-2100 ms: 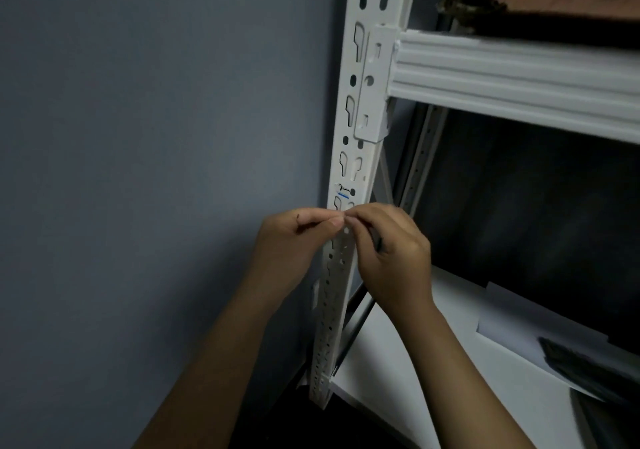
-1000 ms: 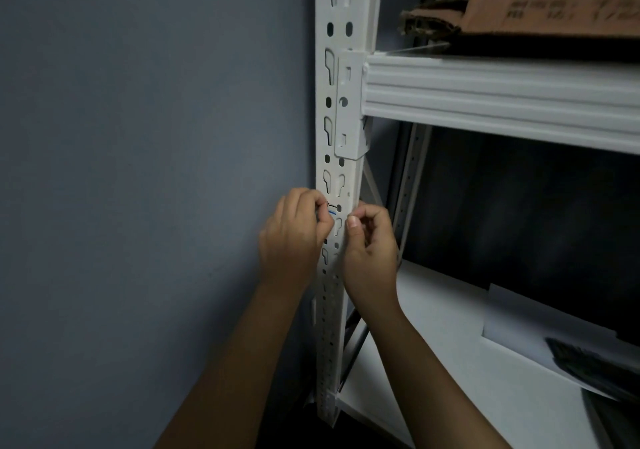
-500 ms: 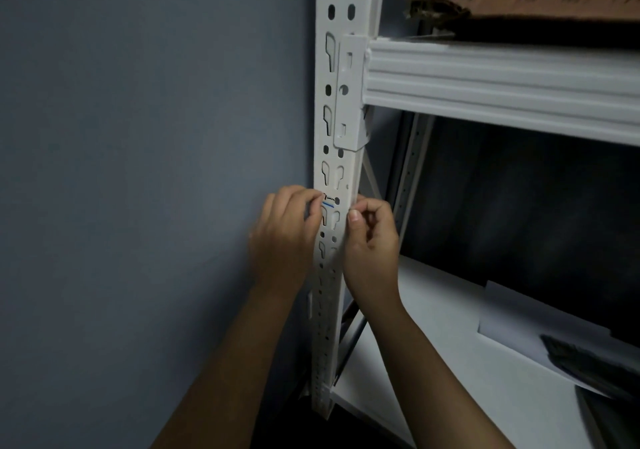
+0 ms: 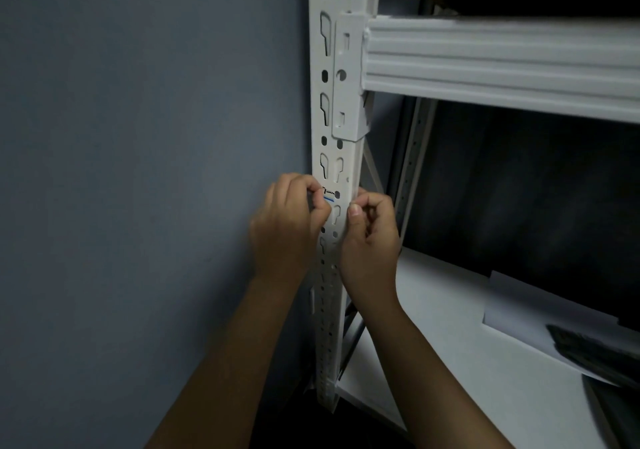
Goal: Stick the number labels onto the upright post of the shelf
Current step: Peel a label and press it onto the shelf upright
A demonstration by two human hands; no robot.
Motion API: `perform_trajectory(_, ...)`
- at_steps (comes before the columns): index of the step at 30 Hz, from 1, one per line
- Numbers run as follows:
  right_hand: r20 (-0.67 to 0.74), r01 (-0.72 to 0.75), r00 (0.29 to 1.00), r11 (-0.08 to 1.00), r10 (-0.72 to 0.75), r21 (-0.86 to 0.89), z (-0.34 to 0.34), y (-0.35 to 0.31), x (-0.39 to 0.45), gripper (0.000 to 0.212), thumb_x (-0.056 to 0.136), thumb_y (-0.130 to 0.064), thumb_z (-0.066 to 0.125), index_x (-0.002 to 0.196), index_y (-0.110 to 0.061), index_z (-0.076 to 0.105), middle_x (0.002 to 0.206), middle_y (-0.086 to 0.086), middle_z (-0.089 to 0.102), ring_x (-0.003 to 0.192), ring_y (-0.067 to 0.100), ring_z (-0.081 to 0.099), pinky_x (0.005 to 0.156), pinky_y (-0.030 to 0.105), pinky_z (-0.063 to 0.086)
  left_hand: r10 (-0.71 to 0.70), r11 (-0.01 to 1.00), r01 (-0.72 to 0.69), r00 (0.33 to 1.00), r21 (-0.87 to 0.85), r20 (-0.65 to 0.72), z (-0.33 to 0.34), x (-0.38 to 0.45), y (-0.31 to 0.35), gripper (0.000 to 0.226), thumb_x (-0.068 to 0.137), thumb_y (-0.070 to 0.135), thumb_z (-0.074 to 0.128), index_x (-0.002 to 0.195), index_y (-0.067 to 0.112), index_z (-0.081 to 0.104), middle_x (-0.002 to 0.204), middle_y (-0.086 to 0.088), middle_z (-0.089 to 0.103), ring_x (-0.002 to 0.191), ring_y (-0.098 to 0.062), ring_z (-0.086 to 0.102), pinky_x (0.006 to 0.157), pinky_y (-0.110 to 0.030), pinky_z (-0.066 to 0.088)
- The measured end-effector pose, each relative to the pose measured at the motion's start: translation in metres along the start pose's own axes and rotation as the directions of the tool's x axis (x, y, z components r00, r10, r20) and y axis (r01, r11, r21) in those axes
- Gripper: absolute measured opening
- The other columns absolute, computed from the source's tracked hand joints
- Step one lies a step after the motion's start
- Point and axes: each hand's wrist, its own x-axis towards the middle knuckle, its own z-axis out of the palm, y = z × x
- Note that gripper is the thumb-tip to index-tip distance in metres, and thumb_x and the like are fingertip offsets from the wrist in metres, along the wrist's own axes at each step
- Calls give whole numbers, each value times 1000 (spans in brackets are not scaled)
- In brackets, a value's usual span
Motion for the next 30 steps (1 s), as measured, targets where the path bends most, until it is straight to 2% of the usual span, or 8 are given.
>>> perform_trajectory(3,10,1,1000,1000,-1,11,0,3,1,11,99,-8,47,91,-15,50,89,-27,60,92,-10,59,66,10,47,-123,989,124,992,-83,18,1,-1,3,5,79,17,55,79,13,58,79,2,57,68,-4,43,52,-9,25)
perform_trajectory(9,19,19,1000,1000,-19,-22,-1,4,2,22,99,-8,46,86,-26,48,87,-37,59,89,-4,61,72,22,53,-281,931,288,958,-223,63,2,-3,8,7,79,10,62,81,15,57,81,12,47,75,-1,40,63,-3,35)
perform_trajectory(14,17,4,1000,999,-3,-43,-2,3,2,25,99,-9,46,85,-29,47,87,-36,59,89,3,63,77,43,58,-325,908,350,935,-230,141,3,-6,8,15,80,12,61,79,23,50,81,13,46,74,-1,40,57,-10,34)
perform_trajectory(18,26,9,1000,1000,-8,-29,-2,3,2,21,99,-9,46,86,-25,46,90,-37,60,92,-11,60,70,24,56,-402,870,447,888,-208,224,3,-21,0,17,83,14,61,80,26,50,84,11,48,79,-14,53,63,-31,44)
perform_trajectory(21,33,9,999,1000,-9,-26,-2,5,2,19,100,-11,46,87,-25,46,92,-39,59,92,-10,61,70,23,56,-381,877,418,905,-235,189,2,-21,2,18,85,14,60,80,27,49,85,11,47,78,-19,56,60,-28,44)
perform_trajectory(23,25,19,1000,999,-18,-26,-2,7,2,20,100,-11,46,87,-26,47,92,-36,61,93,-3,64,72,30,58,-350,883,375,927,-281,136,-1,-16,5,15,87,16,58,82,28,50,88,13,46,80,-18,57,61,-22,41)
perform_trajectory(26,10,24,1000,999,-24,-30,-1,7,2,21,100,-11,47,86,-27,47,91,-34,61,93,2,64,74,40,59,-309,892,320,947,-320,86,-3,-11,6,5,88,19,57,88,23,58,93,13,47,83,-19,59,66,-28,47)
perform_trajectory(30,0,10,1000,1000,-10,-19,0,10,2,22,99,-9,46,86,-28,48,91,-33,61,93,8,64,80,49,56,-274,912,284,959,-297,76,-4,-12,4,9,87,20,58,95,15,62,98,12,49,87,-17,58,66,-27,48)
